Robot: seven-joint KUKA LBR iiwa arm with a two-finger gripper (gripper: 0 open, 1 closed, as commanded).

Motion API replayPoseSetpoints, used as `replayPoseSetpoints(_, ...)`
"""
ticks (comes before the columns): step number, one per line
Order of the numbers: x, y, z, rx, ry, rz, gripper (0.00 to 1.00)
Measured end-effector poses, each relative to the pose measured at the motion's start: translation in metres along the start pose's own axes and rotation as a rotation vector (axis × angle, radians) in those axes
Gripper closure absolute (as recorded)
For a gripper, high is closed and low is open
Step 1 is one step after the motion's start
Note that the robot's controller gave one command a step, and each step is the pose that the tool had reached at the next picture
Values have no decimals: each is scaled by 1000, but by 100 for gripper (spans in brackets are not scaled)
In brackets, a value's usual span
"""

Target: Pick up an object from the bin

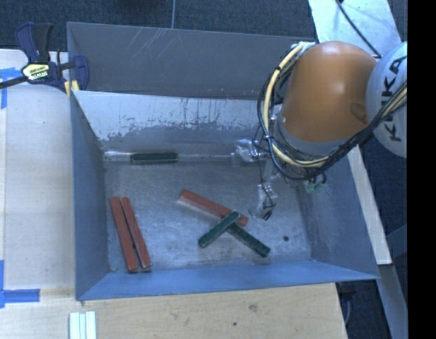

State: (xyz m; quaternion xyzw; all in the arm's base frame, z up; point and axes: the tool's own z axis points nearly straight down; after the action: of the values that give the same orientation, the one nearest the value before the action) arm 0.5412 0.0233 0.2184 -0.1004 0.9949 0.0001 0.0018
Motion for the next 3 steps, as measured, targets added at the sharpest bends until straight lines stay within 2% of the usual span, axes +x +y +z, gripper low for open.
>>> replayPoseSetpoints(1,-23,47,150,-1,12,-117,0)
replayPoseSetpoints(2,-25,47,144,-1,1,-113,100)
replayPoseSetpoints(3,-84,33,132,1,-4,-679,100)
